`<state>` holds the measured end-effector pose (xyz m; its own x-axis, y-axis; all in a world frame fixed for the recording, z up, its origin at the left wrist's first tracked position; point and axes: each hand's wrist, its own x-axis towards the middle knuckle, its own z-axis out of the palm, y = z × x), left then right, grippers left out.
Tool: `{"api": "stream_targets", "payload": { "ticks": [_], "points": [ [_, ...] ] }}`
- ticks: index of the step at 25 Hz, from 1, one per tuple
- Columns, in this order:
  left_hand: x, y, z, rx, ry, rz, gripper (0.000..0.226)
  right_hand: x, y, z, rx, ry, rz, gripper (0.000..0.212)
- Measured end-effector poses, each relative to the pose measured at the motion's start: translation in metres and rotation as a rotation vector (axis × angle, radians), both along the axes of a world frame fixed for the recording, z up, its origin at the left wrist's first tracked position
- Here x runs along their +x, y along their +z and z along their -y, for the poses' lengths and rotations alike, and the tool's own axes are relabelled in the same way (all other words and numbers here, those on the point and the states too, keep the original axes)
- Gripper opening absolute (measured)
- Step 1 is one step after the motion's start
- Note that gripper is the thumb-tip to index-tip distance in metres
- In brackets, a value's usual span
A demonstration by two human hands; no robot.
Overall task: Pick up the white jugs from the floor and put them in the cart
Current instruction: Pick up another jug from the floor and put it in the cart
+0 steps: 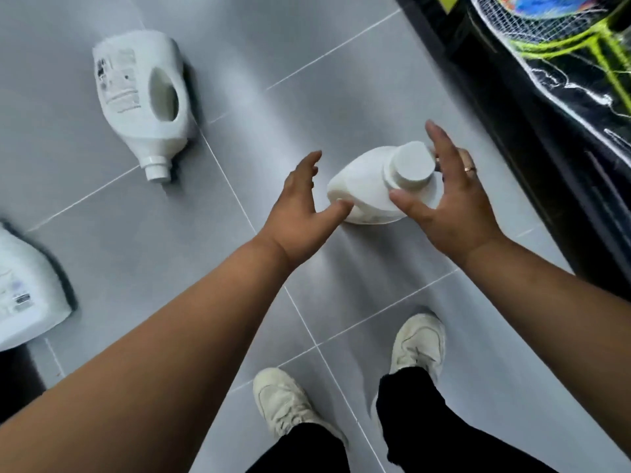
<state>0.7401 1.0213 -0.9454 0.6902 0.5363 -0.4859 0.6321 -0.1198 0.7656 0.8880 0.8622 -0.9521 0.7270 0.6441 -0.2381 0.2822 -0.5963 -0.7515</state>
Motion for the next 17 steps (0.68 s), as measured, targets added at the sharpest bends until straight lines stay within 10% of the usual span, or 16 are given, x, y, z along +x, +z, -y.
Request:
{"api": "stream_targets", "payload": {
  "ticks": [17],
  "points": [
    [0.053,-0.087,0.022,0.035,0.172,0.105,0.084,0.047,-0.06,-0.042,0.351,0.011,-0.051,0.071]
  ]
}}
